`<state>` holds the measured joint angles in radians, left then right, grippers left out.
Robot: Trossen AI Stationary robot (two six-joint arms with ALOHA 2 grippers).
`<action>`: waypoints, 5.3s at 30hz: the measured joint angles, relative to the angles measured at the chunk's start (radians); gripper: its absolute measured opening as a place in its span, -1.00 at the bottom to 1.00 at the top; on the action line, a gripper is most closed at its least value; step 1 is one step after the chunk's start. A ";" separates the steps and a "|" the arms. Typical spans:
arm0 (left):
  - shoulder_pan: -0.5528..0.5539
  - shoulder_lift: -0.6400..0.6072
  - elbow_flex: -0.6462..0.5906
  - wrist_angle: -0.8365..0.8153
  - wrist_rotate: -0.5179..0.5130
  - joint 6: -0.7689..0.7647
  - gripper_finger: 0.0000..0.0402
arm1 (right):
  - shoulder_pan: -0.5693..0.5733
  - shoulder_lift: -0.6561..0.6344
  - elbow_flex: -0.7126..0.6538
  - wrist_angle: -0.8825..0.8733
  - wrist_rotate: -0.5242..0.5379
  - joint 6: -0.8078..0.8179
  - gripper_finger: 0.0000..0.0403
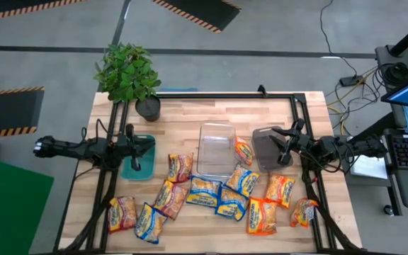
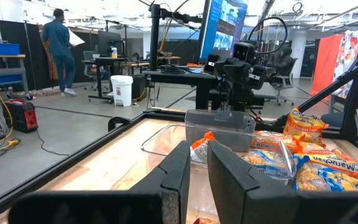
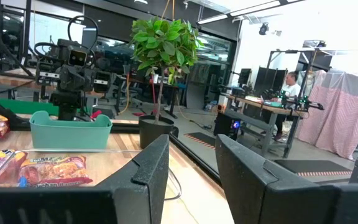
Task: Sort Maruchan noodles
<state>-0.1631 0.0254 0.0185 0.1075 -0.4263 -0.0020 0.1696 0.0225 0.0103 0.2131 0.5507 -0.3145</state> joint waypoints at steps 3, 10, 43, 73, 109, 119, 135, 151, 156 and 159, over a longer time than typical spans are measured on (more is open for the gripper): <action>0.000 0.000 0.000 0.000 0.000 0.000 -0.81 | 0.000 0.000 0.000 0.000 0.000 0.000 -0.39; 0.000 0.000 0.000 0.000 0.000 0.000 -0.81 | 0.000 0.000 0.000 0.000 0.000 0.000 -0.39; 0.000 0.000 0.000 0.000 0.000 0.017 -0.81 | 0.000 0.000 0.000 0.000 0.000 0.000 -0.39; 0.000 0.256 0.020 0.792 0.007 -0.299 -0.81 | -0.009 0.274 0.340 -0.060 0.082 0.433 -0.39; -0.008 1.368 1.233 -1.000 0.374 -0.320 -0.81 | -0.008 0.483 0.625 -0.214 0.103 0.434 -0.39; -0.047 1.515 1.205 -0.998 0.441 -0.362 -0.81 | -0.009 0.483 0.625 -0.206 0.104 0.339 -0.39; -0.177 1.673 1.209 -1.018 0.490 -0.478 -0.44 | -0.009 0.491 0.624 -0.155 0.105 0.167 -0.39; -0.196 1.675 1.138 -0.917 0.425 -0.485 0.21 | -0.010 0.491 0.624 -0.154 0.105 0.153 -0.39; -0.197 1.675 1.071 -0.834 0.425 -0.489 0.18 | -0.009 0.491 0.624 -0.157 0.105 0.156 -0.39; -0.197 1.675 1.037 -0.792 0.425 -0.496 0.18 | -0.009 0.491 0.624 -0.157 0.105 0.156 -0.39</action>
<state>-0.3603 1.7004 1.0551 -0.6840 -0.0010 -0.4981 0.1608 0.5140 0.6342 0.0559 0.6559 -0.1584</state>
